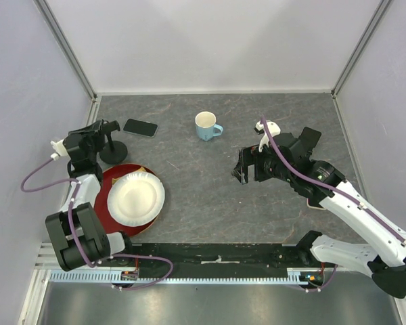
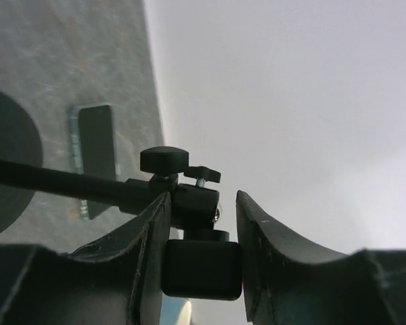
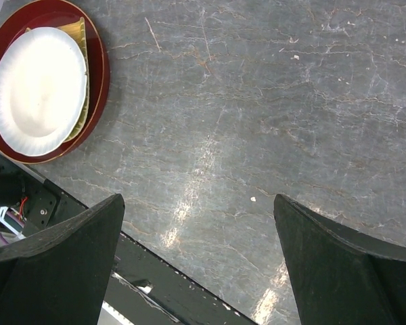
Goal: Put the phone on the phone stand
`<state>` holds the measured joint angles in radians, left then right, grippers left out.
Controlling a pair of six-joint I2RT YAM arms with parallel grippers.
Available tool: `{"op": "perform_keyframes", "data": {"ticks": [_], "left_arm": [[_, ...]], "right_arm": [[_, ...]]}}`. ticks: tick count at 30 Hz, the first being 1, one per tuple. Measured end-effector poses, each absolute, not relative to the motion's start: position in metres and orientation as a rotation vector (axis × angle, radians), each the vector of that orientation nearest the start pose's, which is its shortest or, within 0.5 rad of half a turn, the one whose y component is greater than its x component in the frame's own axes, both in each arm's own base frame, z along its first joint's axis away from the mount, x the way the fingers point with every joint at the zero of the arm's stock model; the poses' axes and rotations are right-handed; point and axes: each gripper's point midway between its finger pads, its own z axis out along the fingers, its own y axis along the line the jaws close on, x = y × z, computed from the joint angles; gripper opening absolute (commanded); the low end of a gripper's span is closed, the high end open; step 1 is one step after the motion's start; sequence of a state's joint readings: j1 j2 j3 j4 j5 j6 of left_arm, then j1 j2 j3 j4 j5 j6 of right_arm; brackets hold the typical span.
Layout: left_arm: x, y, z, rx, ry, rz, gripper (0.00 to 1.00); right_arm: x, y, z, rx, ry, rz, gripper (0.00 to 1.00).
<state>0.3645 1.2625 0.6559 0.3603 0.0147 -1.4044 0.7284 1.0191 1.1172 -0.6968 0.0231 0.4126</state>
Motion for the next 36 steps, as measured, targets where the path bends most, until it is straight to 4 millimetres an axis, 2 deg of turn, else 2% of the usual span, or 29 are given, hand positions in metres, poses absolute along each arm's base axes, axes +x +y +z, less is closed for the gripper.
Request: {"op": "perform_keyframes", "data": {"ticks": [5,10,13,16,20,22,25,30,33,36], "left_arm": [[0.417,0.086,0.24,-1.317,1.181,-0.938,0.02],[0.416,0.052,0.268,-1.201,1.204,-1.095,0.02],[0.41,0.018,0.276,-1.146,1.28,-1.171,0.02],[0.402,-0.035,0.277,-1.065,1.416,-1.283,0.02],[0.383,-0.104,0.263,-0.979,1.591,-1.417,0.02],[0.366,-0.138,0.251,-0.939,1.67,-1.466,0.02],[0.336,-0.176,0.233,-0.888,1.774,-1.52,0.02],[0.307,-0.205,0.206,-0.875,1.872,-1.525,0.02],[0.296,-0.213,0.186,-0.895,1.915,-1.509,0.02],[0.292,-0.217,0.183,-0.904,1.888,-1.531,0.02]], "right_arm": [[0.221,0.216,0.246,-0.329,2.225,0.624,0.98],[0.224,0.223,0.242,-0.323,2.238,0.643,0.98],[0.225,0.227,0.237,-0.323,2.248,0.661,0.98],[0.225,0.231,0.232,-0.322,2.26,0.676,0.98],[0.226,0.236,0.229,-0.313,2.265,0.698,0.98],[0.226,0.238,0.226,-0.309,2.268,0.71,0.98],[0.226,0.241,0.222,-0.301,2.276,0.727,0.98],[0.227,0.247,0.212,-0.287,2.292,0.755,0.98],[0.225,0.251,0.206,-0.287,2.302,0.777,0.98],[0.224,0.254,0.202,-0.288,2.301,0.805,0.98]]}}
